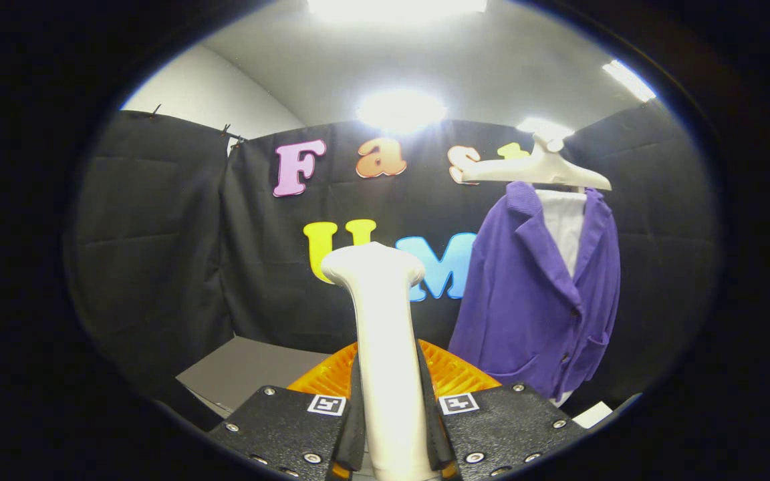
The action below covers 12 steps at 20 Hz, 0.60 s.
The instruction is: Iron the clothes twice with a garment steamer, once on the left side and once on the right side.
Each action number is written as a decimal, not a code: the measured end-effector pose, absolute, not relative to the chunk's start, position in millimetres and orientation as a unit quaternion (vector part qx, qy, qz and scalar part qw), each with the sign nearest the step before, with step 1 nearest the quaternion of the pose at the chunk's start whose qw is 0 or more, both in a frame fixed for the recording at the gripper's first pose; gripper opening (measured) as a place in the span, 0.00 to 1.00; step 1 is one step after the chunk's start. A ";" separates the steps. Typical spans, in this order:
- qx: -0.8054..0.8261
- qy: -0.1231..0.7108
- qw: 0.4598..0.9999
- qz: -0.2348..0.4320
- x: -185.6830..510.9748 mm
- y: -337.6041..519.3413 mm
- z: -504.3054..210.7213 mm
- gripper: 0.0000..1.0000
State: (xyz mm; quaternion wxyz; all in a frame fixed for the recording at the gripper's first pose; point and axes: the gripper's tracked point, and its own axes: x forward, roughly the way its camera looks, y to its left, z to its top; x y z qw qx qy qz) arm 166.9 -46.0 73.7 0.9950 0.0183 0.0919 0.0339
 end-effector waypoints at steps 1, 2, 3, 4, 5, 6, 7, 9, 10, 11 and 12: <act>0.018 0.088 0.996 0.025 162.6 -59.4 76.9 0.36; 0.022 0.085 0.996 0.019 160.3 -71.9 79.1 0.36; 0.028 0.080 0.996 0.011 157.1 -88.5 83.0 0.36; 0.033 0.076 0.997 0.001 155.8 -104.6 84.5 0.36; 0.037 0.073 0.997 -0.009 155.9 -122.1 86.3 0.36; 0.041 0.073 0.996 -0.019 158.4 -137.7 86.3 0.36; 0.047 0.075 0.996 -0.032 160.2 -153.3 86.3 0.36; 0.061 0.073 0.994 -0.058 166.4 -182.7 89.6 0.36; 0.068 0.068 0.993 -0.069 168.9 -194.2 92.8 0.36; 0.074 0.060 0.992 -0.080 172.4 -205.0 97.2 0.36; 0.080 0.052 0.991 -0.091 173.8 -213.9 99.9 0.36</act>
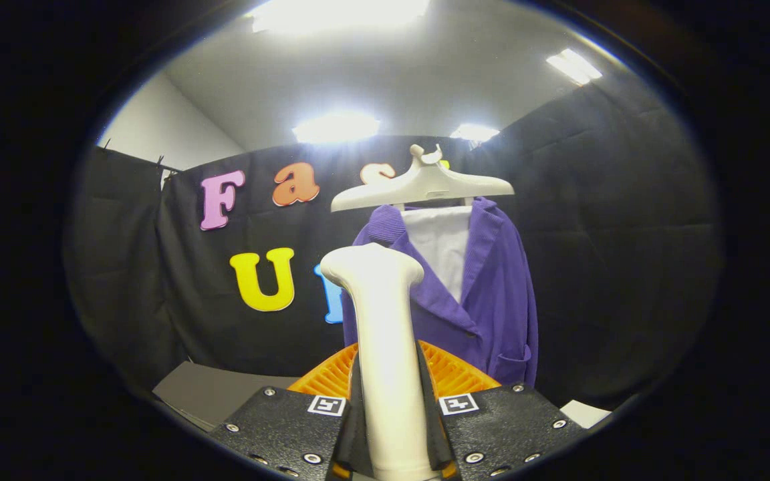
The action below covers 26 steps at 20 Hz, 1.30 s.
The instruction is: Iron the clothes twice with a garment steamer, once on the left side and once on the right side.
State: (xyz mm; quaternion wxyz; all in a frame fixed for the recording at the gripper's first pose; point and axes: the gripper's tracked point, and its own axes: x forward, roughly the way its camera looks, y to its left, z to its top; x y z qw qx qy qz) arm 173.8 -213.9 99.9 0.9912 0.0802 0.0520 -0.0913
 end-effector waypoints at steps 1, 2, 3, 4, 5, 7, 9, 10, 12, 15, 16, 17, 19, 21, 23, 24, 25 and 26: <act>0.085 0.044 0.990 -0.101 177.9 -221.2 103.6 0.36; 0.087 0.040 0.989 -0.110 178.1 -225.5 104.2 0.36; 0.088 0.036 0.989 -0.116 181.0 -229.2 105.1 0.36; 0.086 0.034 0.988 -0.121 186.4 -230.7 104.8 0.36; 0.083 0.035 0.988 -0.126 191.7 -232.2 102.9 0.36; 0.071 0.040 0.988 -0.134 203.7 -232.4 95.3 0.36; 0.063 0.048 0.988 -0.136 217.2 -229.8 88.5 0.36; 0.060 0.050 0.987 -0.137 223.1 -228.8 84.4 0.36; 0.052 0.059 0.987 -0.142 236.9 -228.5 74.3 0.36; 0.044 0.067 0.986 -0.147 249.5 -228.1 59.3 0.36; 0.043 0.068 0.985 -0.150 251.1 -228.6 54.1 0.36; 0.043 0.069 0.985 -0.154 252.7 -229.8 49.7 0.36; 0.043 0.070 0.983 -0.162 253.4 -230.2 41.5 0.36; 0.044 0.073 0.983 -0.163 254.0 -227.7 33.6 0.36; 0.049 0.072 0.983 -0.160 252.2 -226.5 26.7 0.36; 0.052 0.072 0.982 -0.166 252.1 -229.9 23.0 0.37; 0.052 0.075 0.981 -0.170 251.8 -229.7 17.7 0.37; 0.051 0.075 0.981 -0.173 251.5 -229.3 13.4 0.36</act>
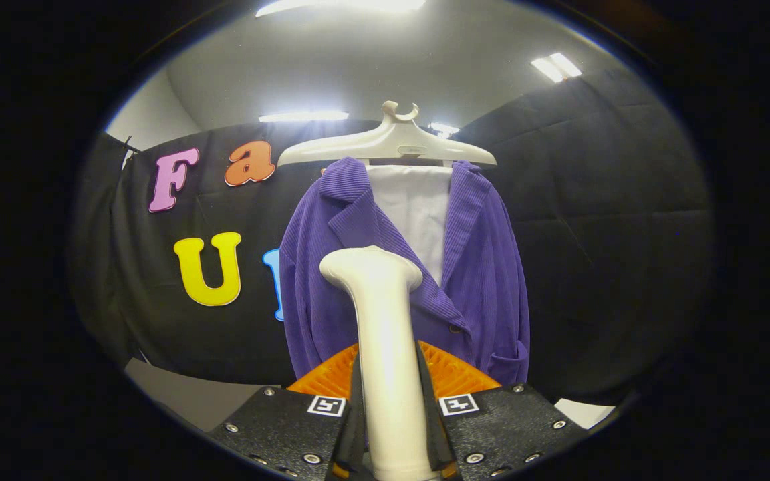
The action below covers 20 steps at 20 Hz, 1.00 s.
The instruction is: Iron the clothes twice with a garment steamer, once on the left side and once on the right side.
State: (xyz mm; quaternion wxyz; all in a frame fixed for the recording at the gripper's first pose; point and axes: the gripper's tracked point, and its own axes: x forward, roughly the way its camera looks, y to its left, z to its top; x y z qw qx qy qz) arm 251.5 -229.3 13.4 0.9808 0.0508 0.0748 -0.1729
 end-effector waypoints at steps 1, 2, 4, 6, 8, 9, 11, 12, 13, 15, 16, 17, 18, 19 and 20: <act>0.051 0.075 0.980 -0.176 250.0 -229.2 10.1 0.37; 0.049 0.077 0.980 -0.179 247.1 -229.9 4.8 0.36; 0.043 0.084 0.978 -0.184 243.3 -229.7 -7.0 0.37; 0.045 0.089 0.978 -0.184 240.2 -229.4 -16.4 0.36; 0.046 0.094 0.977 -0.186 238.1 -229.4 -25.1 0.37; 0.043 0.099 0.976 -0.187 237.1 -229.3 -31.0 0.37; 0.034 0.119 0.974 -0.190 235.1 -230.6 -48.4 0.37; 0.032 0.121 0.973 -0.192 233.0 -231.1 -55.4 0.37; 0.036 0.126 0.973 -0.192 231.0 -230.6 -63.1 0.37; 0.041 0.135 0.971 -0.191 226.3 -230.0 -75.9 0.37; 0.041 0.140 0.970 -0.192 225.0 -232.1 -83.1 0.37; 0.041 0.145 0.970 -0.193 223.8 -233.2 -89.2 0.37; 0.043 0.148 0.969 -0.194 222.3 -234.0 -95.6 0.37; 0.046 0.155 0.968 -0.193 220.3 -233.9 -103.0 0.37; 0.046 0.159 0.967 -0.193 216.7 -234.3 -109.5 0.37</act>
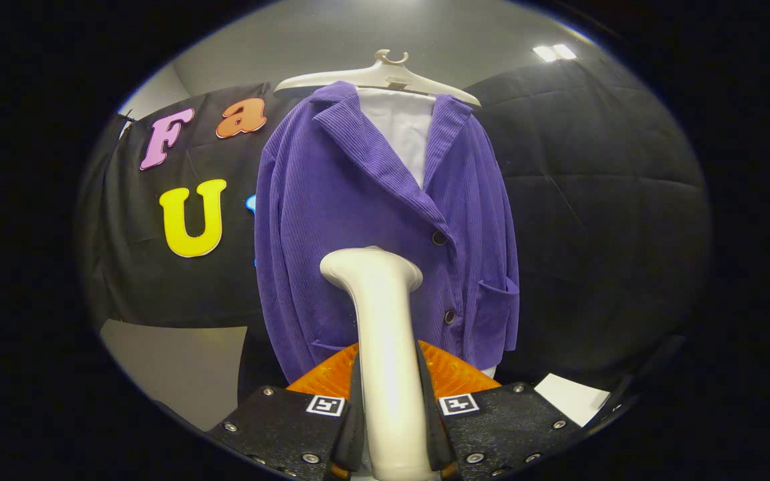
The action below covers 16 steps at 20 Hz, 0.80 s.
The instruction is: Iron the clothes twice with a garment steamer, once on the left side and once on the right side.
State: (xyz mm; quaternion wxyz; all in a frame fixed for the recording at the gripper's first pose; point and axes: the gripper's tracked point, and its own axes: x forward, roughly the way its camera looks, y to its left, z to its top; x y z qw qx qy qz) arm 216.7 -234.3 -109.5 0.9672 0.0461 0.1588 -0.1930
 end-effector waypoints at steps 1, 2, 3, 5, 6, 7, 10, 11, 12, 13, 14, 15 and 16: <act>0.047 0.167 0.966 -0.194 213.8 -235.8 -117.0 0.37; 0.047 0.172 0.964 -0.195 212.7 -236.5 -122.4 0.37; 0.047 0.176 0.964 -0.196 210.3 -237.2 -127.9 0.37; 0.051 0.184 0.962 -0.196 205.9 -238.6 -139.3 0.37; 0.052 0.190 0.960 -0.197 204.5 -240.1 -145.6 0.37; 0.054 0.194 0.959 -0.198 202.8 -240.5 -150.2 0.37; 0.057 0.201 0.958 -0.197 199.0 -242.1 -162.1 0.37; 0.058 0.201 0.958 -0.196 198.5 -242.8 -163.7 0.37; 0.057 0.198 0.959 -0.195 198.4 -242.9 -164.8 0.37; 0.058 0.197 0.960 -0.193 198.2 -243.5 -166.3 0.37; 0.059 0.196 0.960 -0.192 197.4 -244.1 -168.5 0.37; 0.059 0.196 0.960 -0.193 196.9 -244.7 -171.1 0.37; 0.058 0.206 0.958 -0.192 193.6 -244.4 -178.3 0.37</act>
